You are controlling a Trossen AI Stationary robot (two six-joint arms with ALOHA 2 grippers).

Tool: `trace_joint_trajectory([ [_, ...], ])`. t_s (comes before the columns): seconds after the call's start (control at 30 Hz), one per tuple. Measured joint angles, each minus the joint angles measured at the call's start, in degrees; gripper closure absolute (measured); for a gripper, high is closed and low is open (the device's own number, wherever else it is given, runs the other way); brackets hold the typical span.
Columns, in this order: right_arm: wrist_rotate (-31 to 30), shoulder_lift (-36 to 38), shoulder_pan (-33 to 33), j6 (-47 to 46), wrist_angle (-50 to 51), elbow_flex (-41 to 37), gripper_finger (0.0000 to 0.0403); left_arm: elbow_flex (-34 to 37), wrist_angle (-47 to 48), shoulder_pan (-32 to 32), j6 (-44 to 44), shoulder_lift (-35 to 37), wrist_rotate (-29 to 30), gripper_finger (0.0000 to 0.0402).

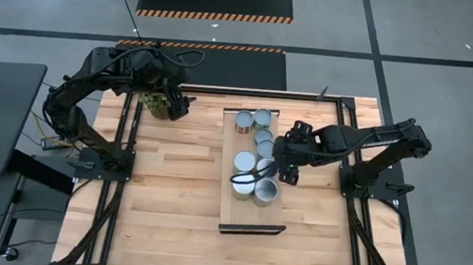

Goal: Pick and place cans onto a shelf
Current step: Adjust the cans, then return to Home Position

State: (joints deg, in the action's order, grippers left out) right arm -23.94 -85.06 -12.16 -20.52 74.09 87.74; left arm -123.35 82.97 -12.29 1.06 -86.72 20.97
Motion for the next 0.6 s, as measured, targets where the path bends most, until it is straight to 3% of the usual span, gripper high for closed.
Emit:
trace_joint_trajectory([
  [0.13, -0.1, 0.0, 0.5, 0.2, 0.7, 0.0, 0.0055, 0.0, 0.1, 0.0, -0.3, 0.0, -1.1, 0.0017],
  [0.33, -1.6, 0.0, 1.8, -0.4, 2.1, 0.0, 0.0055, 0.3, -0.1, 0.4, -0.4, 0.0, -13.1, 0.0017],
  [0.6, -2.9, 0.0, 4.8, 0.4, 0.1, 0.0, 0.0055, 14.9, -6.2, 3.8, 1.0, 1.3, -14.2, 0.0017],
])
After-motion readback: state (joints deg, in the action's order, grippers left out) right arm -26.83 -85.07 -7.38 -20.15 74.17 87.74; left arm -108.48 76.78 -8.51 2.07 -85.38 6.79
